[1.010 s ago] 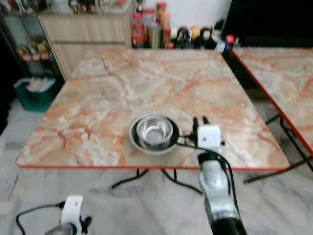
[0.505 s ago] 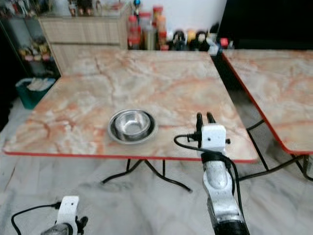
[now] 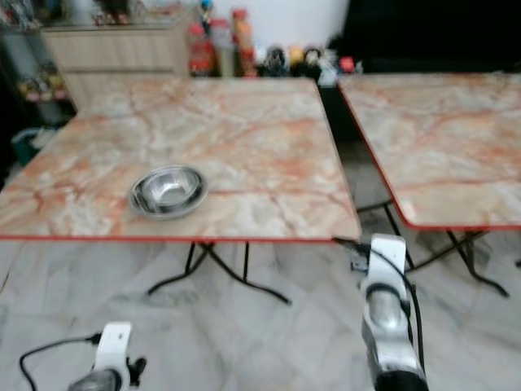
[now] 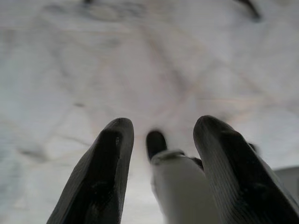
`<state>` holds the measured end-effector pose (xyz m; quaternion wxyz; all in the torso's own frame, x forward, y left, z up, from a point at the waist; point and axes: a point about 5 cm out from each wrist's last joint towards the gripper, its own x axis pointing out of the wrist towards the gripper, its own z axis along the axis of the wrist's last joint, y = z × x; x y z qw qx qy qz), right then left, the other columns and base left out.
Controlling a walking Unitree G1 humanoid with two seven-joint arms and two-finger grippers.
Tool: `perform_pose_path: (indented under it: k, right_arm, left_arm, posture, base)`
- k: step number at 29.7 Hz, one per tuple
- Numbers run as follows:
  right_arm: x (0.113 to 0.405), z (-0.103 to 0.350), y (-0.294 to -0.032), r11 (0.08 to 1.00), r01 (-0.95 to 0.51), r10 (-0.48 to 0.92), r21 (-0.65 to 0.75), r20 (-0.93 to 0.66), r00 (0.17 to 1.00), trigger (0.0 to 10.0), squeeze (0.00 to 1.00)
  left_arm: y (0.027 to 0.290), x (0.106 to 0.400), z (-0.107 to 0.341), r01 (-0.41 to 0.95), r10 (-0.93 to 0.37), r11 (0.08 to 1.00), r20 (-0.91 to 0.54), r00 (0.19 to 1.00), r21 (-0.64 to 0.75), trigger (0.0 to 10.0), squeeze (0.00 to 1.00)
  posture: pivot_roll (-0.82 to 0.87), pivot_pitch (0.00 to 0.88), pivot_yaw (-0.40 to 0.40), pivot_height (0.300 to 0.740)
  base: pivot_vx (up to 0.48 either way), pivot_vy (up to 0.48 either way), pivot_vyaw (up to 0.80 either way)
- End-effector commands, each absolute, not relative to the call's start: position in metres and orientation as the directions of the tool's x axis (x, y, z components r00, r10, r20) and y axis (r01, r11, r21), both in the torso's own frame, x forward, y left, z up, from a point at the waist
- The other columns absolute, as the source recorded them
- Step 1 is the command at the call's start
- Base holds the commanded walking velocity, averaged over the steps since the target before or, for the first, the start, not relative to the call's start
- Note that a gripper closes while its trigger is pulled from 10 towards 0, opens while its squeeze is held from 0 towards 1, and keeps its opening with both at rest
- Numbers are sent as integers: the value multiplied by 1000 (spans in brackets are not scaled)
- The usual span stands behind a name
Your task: Setting the table
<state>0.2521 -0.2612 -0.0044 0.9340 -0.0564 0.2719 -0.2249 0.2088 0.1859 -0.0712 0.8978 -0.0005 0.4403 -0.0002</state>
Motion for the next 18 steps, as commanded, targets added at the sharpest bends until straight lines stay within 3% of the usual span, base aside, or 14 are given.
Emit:
perform_pose_path:
  k: [1,5,7,10,18]
  right_arm:
    - [260,-5,-250,911,365,-410,-190,-500,763,10000,0]
    - [259,-18,-236,949,284,-311,-139,-574,758,10000,0]
    - [260,-25,-214,989,87,-141,-119,-600,787,10000,0]
    - [251,-38,-203,994,-8,-66,-108,-662,747,10000,0]
    - [228,-58,-193,979,-130,-38,-159,-763,646,10000,0]
  left_arm:
    - [198,210,-69,-14,28,1000,-790,612,24,10000,0]
    - [199,210,-69,-16,30,1000,-790,613,25,10000,0]
    - [199,210,-69,-13,30,1000,-792,610,27,10000,0]
    - [198,210,-69,-5,24,1000,-794,608,26,10000,0]
    - [196,210,-69,6,15,1000,-797,604,23,10000,0]
  posture:
    - [11,0,5,740]
    - [8,0,7,740]
    - [0,0,9,740]
    - [-4,0,9,740]
    - [-2,0,2,740]
  base:
    - [0,-315,0]
    - [0,-315,0]
    - [0,-311,0]
    - [0,-312,0]
    - [0,-308,0]
